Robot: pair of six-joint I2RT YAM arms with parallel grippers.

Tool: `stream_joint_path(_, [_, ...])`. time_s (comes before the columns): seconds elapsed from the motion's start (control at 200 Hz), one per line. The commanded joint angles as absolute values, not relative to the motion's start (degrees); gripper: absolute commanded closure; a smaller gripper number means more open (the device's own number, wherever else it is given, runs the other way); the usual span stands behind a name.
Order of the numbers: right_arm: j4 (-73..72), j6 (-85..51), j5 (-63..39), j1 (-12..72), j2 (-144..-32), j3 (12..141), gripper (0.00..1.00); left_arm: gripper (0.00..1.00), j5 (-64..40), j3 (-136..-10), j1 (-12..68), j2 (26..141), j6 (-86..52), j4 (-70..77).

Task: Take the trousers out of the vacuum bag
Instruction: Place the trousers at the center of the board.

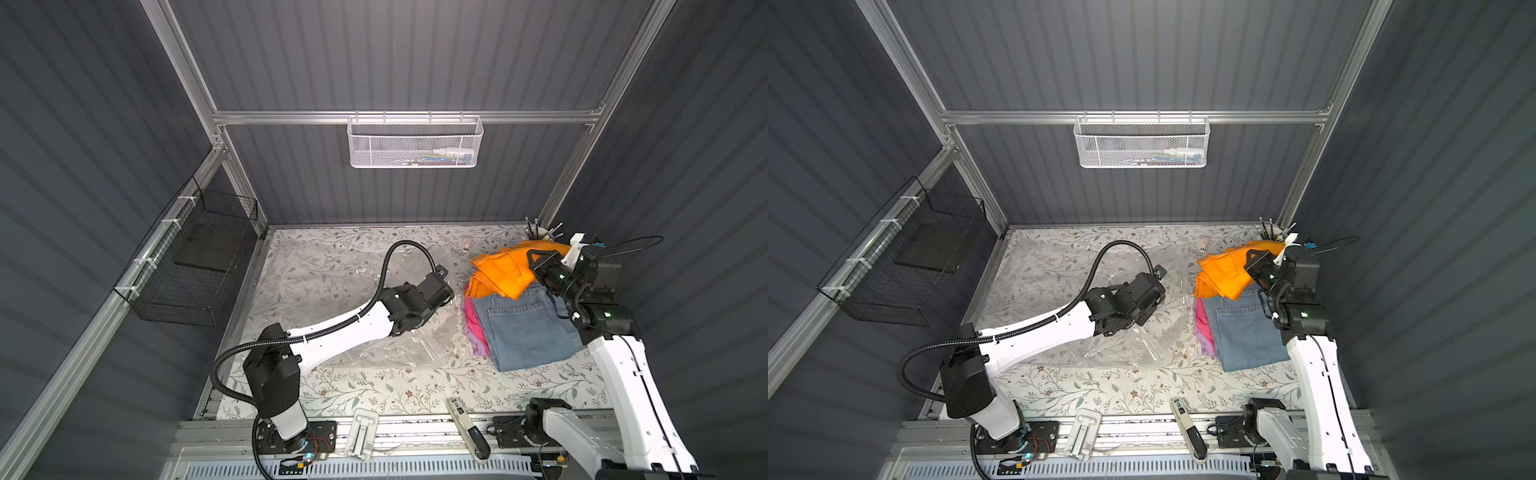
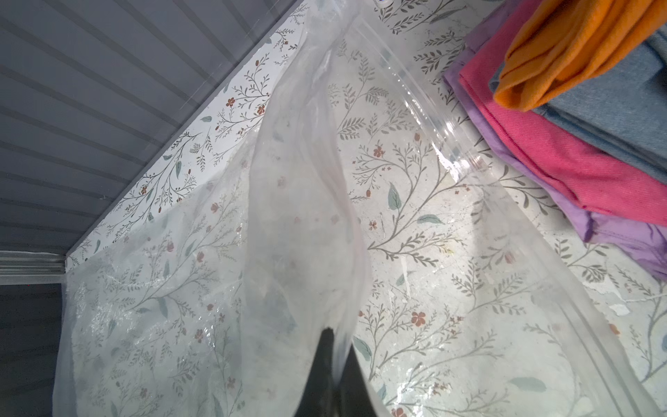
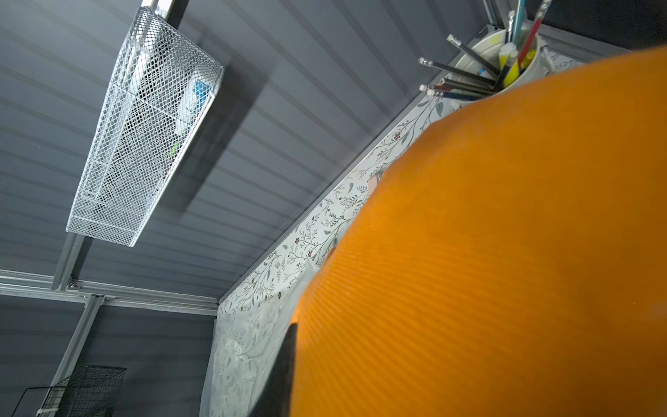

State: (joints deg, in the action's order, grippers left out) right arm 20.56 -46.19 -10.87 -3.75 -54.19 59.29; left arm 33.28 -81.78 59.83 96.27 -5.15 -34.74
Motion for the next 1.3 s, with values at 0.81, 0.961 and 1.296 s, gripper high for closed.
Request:
stream_joint_path(0.81, [13.2, -46.3, -7.8, -6.7, -48.0, 56.6, 1.00, 1.00, 33.8, -81.5, 59.5, 95.9, -5.9, -35.9])
stream_joint_path(0.961, [14.8, -46.4, -7.7, -7.1, -46.1, 55.4, 1.00, 1.00, 33.4, -81.5, 59.5, 96.3, -5.9, -35.9])
stream_joint_path(1.296, [18.3, -48.1, -8.2, -8.0, -40.7, 50.1, 1.00, 1.00, 32.7, -82.0, 59.5, 97.6, -5.5, -35.9])
